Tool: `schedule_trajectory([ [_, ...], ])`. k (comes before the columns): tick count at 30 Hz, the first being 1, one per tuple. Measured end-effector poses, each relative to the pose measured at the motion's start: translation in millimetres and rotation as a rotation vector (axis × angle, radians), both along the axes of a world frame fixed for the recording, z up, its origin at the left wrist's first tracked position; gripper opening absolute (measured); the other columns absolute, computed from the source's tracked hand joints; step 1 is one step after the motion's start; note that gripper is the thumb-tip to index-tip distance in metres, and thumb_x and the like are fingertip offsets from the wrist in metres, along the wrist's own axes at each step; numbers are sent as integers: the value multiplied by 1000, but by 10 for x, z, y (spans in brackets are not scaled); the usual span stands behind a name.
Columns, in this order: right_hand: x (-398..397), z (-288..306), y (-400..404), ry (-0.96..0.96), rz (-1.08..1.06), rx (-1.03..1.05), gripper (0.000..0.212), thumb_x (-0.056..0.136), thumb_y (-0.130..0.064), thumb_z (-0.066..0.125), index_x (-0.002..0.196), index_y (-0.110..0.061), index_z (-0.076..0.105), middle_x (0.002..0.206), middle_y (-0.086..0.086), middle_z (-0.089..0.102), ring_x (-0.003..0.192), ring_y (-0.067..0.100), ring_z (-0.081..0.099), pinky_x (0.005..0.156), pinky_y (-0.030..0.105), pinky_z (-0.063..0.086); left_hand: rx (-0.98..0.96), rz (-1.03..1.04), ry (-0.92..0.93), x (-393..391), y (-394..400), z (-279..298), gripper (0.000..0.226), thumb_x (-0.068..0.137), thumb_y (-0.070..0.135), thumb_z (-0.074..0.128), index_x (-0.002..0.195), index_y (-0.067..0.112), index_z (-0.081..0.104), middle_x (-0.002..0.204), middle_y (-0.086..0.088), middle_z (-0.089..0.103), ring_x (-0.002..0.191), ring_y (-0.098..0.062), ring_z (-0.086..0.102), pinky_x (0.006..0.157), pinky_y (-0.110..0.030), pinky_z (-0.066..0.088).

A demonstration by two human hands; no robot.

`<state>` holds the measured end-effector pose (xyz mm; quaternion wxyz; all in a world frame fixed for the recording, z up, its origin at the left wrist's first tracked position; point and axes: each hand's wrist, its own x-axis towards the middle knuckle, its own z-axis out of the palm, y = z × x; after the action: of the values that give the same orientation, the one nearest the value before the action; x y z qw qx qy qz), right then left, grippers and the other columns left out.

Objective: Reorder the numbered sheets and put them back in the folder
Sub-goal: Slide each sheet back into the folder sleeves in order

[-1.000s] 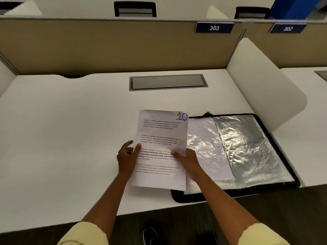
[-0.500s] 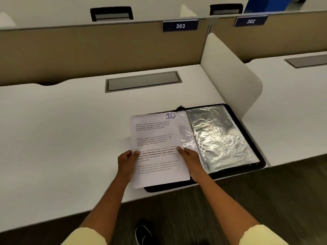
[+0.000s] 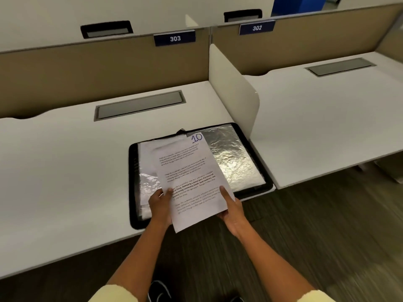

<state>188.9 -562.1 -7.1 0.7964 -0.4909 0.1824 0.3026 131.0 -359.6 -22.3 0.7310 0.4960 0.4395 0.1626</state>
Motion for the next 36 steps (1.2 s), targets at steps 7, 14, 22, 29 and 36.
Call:
schedule_trajectory([
  [7, -37, -135, -591, -36, -39, 20, 45, 85, -13, 77, 128, -15, 62, 116, 10, 73, 113, 26, 67, 94, 51, 56, -56, -17, -19, 97, -713, -10, 21, 92, 6, 66, 113, 3, 64, 106, -12, 72, 95, -28, 70, 82, -43, 59],
  [14, -70, -306, -1045, -94, -57, -126, 48, 82, -6, 79, 126, -18, 61, 117, 6, 73, 109, 22, 69, 90, 45, 59, 27, -210, -45, 145, -1132, -23, 23, 90, 8, 68, 113, 7, 63, 110, -8, 73, 98, -23, 71, 86, -43, 58],
  [22, -160, -464, -1381, -83, -177, -189, 49, 83, -7, 78, 126, -20, 61, 118, 4, 72, 113, 24, 67, 100, 56, 52, 458, -314, 123, 308, -1065, 19, 16, 98, 27, 58, 113, 20, 55, 97, -4, 68, 86, -21, 67, 66, -27, 52],
  [29, -304, -443, -1535, -73, -253, -213, 42, 86, -5, 74, 122, -19, 60, 119, 7, 71, 109, 24, 69, 96, 56, 54, 1022, -678, 140, 554, -920, -43, 8, 85, 5, 69, 93, 8, 69, 86, 0, 62, 76, -14, 56, 67, -28, 43],
  [36, -469, -414, -1672, -40, -351, -250, 35, 86, -2, 72, 114, -20, 61, 114, 5, 72, 104, 23, 70, 83, 44, 59, 1294, -857, 205, 837, -891, -319, 11, 85, 19, 69, 90, 10, 70, 90, -12, 59, 84, -28, 54, 65, -31, 40],
])
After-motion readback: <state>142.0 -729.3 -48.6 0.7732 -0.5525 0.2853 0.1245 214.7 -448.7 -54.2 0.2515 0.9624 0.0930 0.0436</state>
